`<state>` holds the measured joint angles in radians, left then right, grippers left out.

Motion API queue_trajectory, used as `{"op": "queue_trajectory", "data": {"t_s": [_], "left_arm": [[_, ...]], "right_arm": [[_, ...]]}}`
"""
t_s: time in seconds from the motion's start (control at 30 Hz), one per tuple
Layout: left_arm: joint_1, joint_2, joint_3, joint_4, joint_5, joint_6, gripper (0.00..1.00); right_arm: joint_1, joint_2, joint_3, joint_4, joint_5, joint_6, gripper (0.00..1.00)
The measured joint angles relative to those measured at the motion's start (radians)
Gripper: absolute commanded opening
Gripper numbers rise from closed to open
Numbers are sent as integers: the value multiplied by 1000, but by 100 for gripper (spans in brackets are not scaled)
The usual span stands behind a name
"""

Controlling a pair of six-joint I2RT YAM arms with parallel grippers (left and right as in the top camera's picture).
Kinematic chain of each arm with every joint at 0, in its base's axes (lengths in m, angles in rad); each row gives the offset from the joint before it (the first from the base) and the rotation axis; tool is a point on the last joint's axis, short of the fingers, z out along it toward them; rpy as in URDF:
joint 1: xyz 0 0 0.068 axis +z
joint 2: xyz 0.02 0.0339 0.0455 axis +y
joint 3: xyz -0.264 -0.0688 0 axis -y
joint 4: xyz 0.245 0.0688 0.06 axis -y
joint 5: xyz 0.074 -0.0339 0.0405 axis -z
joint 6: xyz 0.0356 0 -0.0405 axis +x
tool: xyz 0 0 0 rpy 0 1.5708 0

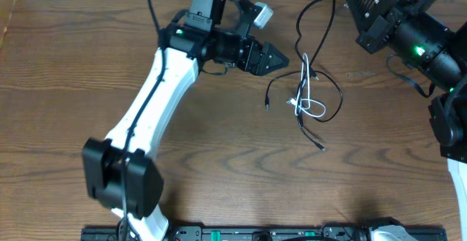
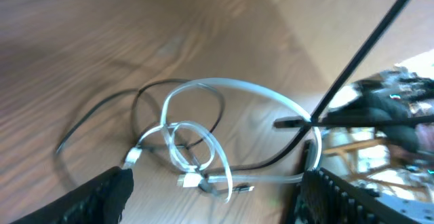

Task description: Untangle cables

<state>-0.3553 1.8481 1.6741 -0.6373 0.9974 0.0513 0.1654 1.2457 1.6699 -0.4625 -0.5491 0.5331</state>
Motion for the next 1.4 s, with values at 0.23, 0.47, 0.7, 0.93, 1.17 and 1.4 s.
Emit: {"op": "queue_trajectory", "data": {"t_s": [0.23, 0.47, 0.7, 0.93, 1.17, 1.4], "left_arm": [[0, 129, -1, 211, 169, -112, 84], [-6, 191, -1, 356, 243, -249, 83], [-23, 193, -2, 377, 175, -610, 76], [-25, 193, -2, 350, 148, -974, 70], [-89, 193, -2, 347, 129, -1183, 70], [-185, 193, -2, 346, 56, -1262, 26]], "right_arm": [[0, 0, 0, -24, -2, 0, 1], [0, 0, 0, -35, -2, 0, 1], [0, 0, 0, -42, -3, 0, 1], [0, 0, 0, -53, -3, -3, 1], [0, 0, 0, -55, -2, -3, 1], [0, 0, 0, -71, -2, -4, 1]]}}
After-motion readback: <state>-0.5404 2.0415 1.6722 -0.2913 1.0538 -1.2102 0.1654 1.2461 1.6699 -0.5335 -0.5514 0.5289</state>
